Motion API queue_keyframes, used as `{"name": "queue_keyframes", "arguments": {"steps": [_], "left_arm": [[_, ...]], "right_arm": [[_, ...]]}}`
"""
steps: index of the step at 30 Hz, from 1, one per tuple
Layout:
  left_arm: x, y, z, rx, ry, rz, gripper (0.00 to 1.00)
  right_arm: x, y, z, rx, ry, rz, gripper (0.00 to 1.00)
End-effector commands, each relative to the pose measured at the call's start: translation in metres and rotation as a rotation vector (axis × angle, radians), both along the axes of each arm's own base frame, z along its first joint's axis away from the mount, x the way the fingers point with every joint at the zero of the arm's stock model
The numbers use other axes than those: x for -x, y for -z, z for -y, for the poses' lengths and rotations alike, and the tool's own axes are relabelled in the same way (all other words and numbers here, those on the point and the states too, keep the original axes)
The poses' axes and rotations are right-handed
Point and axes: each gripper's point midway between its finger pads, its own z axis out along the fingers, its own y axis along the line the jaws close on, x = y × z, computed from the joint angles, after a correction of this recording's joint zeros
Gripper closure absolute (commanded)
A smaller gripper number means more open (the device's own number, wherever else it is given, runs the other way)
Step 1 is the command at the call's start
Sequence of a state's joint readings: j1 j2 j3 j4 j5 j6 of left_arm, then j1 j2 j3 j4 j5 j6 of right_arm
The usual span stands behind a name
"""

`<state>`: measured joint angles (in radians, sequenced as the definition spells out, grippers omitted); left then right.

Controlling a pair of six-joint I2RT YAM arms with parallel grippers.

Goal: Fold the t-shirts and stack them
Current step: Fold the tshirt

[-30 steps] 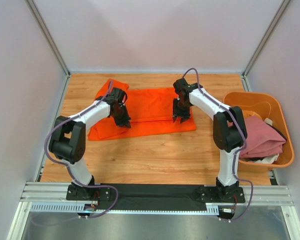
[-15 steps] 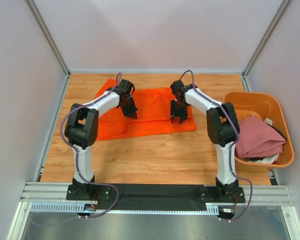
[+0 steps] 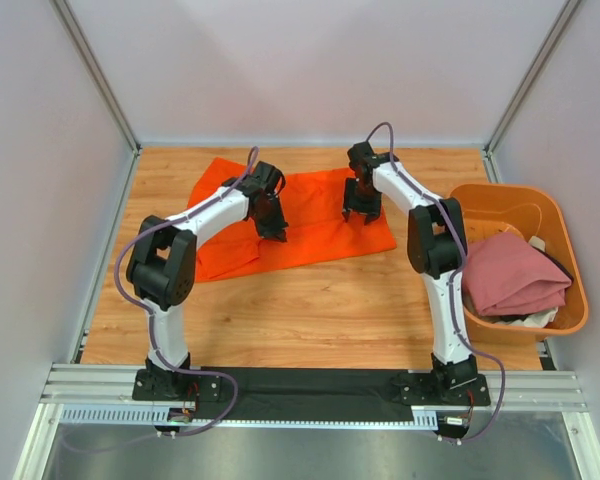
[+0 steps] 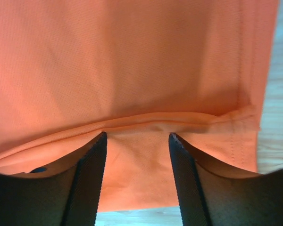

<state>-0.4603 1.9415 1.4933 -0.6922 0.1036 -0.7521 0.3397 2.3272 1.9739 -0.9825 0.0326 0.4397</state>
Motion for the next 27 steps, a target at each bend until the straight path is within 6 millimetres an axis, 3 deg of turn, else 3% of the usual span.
{"name": "queue_keyframes", "arguments": {"steps": [1,5,6,10,12,17,18,20,22,23,24,25,27], "left_arm": [[0.008,0.006,0.018,0.061,0.014,-0.023,0.86],[-0.004,0.019,0.02,0.042,0.029,-0.02,0.87],[-0.011,0.018,0.023,0.037,0.032,-0.012,0.87],[-0.015,0.009,0.024,0.035,0.037,-0.001,0.87],[-0.013,0.002,0.021,0.029,0.036,0.006,0.87],[-0.004,-0.007,-0.001,-0.008,0.016,0.009,0.87],[-0.004,-0.014,-0.01,-0.005,0.001,0.016,0.87],[0.006,-0.01,-0.028,-0.024,-0.018,-0.009,0.87],[0.011,-0.021,-0.058,-0.041,-0.067,-0.002,0.87],[0.025,-0.012,-0.074,-0.06,-0.092,-0.037,0.87],[0.03,-0.025,-0.086,-0.056,-0.112,-0.01,0.87],[0.032,-0.025,-0.109,-0.066,-0.158,-0.009,0.87],[0.05,-0.021,-0.133,-0.076,-0.197,-0.009,0.87]], "right_arm": [[-0.015,-0.013,0.012,0.028,-0.001,0.031,0.42],[0.001,-0.032,0.016,0.026,-0.019,0.036,0.35],[0.005,-0.045,0.018,0.025,-0.017,0.059,0.33],[0.023,-0.037,0.031,0.051,-0.015,0.054,0.29],[0.026,-0.028,0.036,0.06,0.0,0.028,0.34],[0.042,-0.004,0.058,0.072,0.046,-0.019,0.64],[0.042,-0.003,0.062,0.071,0.054,-0.015,0.72],[0.05,0.008,0.069,0.087,0.059,-0.042,0.79],[0.057,0.014,0.077,0.095,0.075,-0.061,0.84],[0.061,0.016,0.08,0.097,0.08,-0.072,0.84],[0.073,0.019,0.083,0.105,0.08,-0.089,0.84],[0.072,0.019,0.084,0.1,0.08,-0.067,0.84],[0.078,0.018,0.085,0.101,0.074,-0.062,0.84]]}}
